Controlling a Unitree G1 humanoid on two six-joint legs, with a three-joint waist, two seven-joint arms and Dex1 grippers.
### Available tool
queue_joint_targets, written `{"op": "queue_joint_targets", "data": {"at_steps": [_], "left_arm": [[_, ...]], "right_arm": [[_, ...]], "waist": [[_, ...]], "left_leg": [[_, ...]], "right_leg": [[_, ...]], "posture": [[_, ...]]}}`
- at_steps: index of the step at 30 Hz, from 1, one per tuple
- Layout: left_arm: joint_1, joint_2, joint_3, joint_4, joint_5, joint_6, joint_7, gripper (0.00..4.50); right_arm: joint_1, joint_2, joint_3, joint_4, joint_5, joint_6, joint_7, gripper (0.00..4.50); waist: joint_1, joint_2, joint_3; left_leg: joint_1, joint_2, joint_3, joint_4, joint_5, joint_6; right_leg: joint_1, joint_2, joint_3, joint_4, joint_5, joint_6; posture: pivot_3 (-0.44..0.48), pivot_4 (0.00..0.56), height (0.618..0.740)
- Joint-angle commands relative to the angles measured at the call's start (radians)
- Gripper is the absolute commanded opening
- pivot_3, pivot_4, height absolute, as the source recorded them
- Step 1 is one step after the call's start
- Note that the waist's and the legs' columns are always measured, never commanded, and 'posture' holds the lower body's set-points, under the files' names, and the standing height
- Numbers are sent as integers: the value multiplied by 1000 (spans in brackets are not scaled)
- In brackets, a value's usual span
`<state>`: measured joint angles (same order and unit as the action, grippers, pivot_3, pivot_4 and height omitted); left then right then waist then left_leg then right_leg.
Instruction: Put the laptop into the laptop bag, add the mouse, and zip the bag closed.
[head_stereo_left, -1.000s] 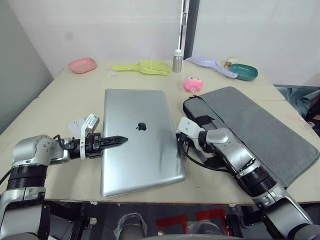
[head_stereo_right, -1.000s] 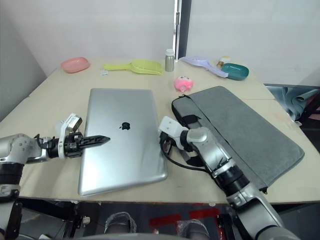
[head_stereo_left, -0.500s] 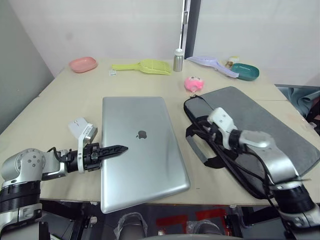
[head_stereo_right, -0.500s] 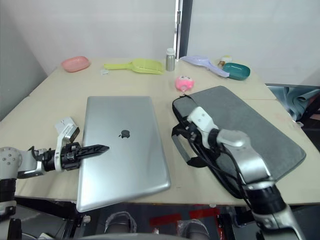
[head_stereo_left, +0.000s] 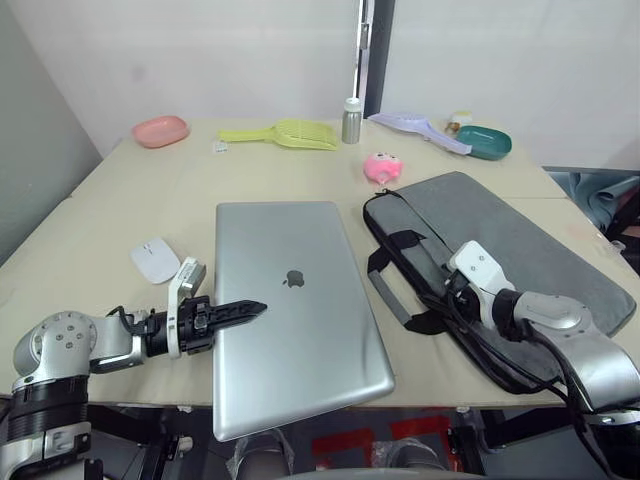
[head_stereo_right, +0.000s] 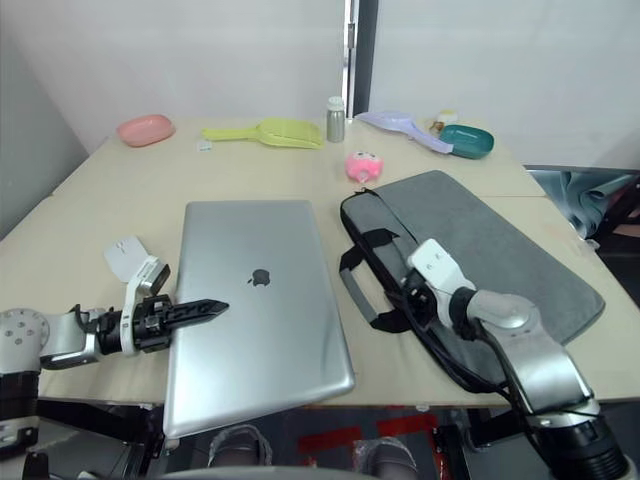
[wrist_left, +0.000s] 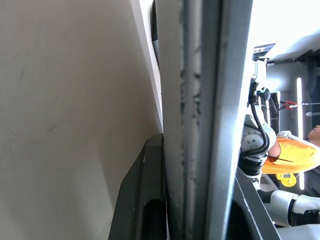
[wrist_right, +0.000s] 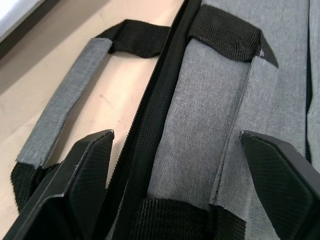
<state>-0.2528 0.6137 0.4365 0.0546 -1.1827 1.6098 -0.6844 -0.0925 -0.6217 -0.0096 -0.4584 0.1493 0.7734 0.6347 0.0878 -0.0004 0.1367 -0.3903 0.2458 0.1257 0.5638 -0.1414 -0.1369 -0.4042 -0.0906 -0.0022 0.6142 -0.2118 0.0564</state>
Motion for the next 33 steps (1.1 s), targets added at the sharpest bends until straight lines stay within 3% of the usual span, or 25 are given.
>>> {"op": "queue_joint_targets", "data": {"at_steps": [1,3,10,13,16,25,33], "left_arm": [[-40,7,5,-40,-60,5,24,393],[-46,4,1,-42,-82,5,45,393],[-69,0,-19,-16,-211,5,168,393],[-96,5,-24,27,-301,5,217,393],[-121,72,-119,82,-374,5,278,393],[-235,36,-244,317,-657,-59,505,393],[-276,-15,-314,327,-784,-169,620,393]], "right_arm": [[3,-13,10,-12,-9,16,-23,3185],[8,-18,11,-9,-8,26,-30,2341],[-33,34,-89,-19,127,100,-20,37],[-55,41,-134,-60,217,156,5,37],[-94,44,-191,-65,290,232,-3,37],[-268,66,-286,-39,460,412,-65,37],[-291,80,-301,-55,533,481,-115,37]], "waist": [[3,0,0],[3,0,0],[4,0,0],[4,0,0],[3,0,0],[10,0,0],[19,0,0]], "left_leg": [[0,0,0,0,0,0],[0,0,0,0,0,0],[0,0,0,1,0,0],[0,0,0,1,0,0],[0,0,0,2,0,0],[0,0,-1,4,3,-5],[-1,0,-1,5,3,-5]], "right_leg": [[0,0,0,0,0,0],[0,0,0,0,0,0],[0,0,0,1,0,0],[0,0,0,2,0,0],[0,0,0,3,0,0],[0,1,1,4,1,2],[0,1,1,4,3,6]], "posture": [[0,150,740],[0,150,740],[0,150,740],[0,150,740],[0,150,740],[0,150,740],[0,150,740]]}}
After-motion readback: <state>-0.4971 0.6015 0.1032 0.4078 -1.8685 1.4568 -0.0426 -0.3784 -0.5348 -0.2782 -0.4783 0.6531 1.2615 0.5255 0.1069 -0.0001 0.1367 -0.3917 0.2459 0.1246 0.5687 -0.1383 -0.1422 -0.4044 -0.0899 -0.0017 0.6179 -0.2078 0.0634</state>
